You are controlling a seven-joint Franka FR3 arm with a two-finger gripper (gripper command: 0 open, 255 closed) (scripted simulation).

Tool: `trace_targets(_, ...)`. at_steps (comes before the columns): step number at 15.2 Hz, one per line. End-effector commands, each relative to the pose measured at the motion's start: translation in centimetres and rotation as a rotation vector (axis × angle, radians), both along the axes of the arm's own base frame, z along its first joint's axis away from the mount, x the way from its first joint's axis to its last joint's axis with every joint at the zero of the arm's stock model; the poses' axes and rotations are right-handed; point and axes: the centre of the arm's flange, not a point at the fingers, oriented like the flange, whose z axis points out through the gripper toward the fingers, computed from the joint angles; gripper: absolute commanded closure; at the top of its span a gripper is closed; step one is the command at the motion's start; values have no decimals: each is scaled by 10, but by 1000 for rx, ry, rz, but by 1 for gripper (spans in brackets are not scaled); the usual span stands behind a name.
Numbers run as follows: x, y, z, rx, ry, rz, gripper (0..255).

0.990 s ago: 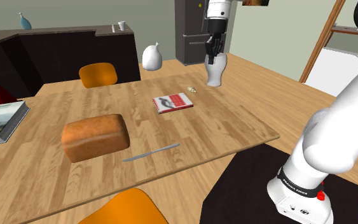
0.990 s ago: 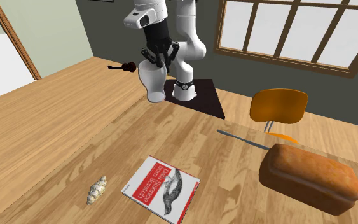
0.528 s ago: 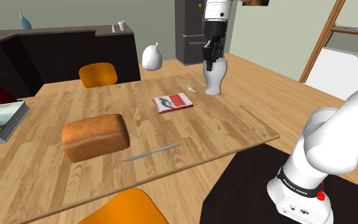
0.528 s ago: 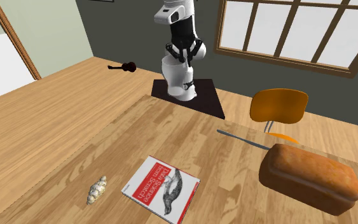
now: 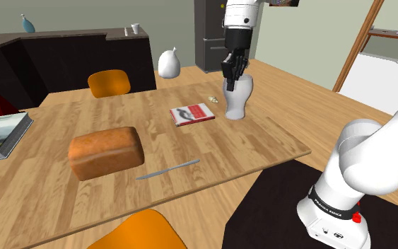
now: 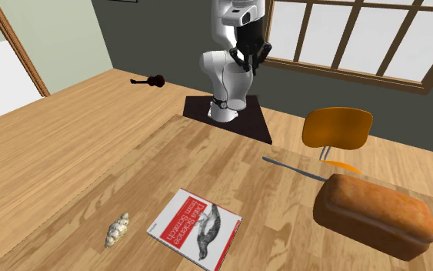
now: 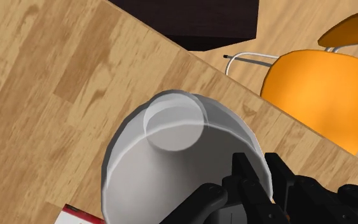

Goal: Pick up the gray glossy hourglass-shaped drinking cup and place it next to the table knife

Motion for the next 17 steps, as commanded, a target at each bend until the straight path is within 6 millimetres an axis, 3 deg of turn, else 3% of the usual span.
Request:
trace_targets(1,-4,5,-6,0,0,-1,255)
trace_targets(17,-4,5,-91,0,0,-1,255)
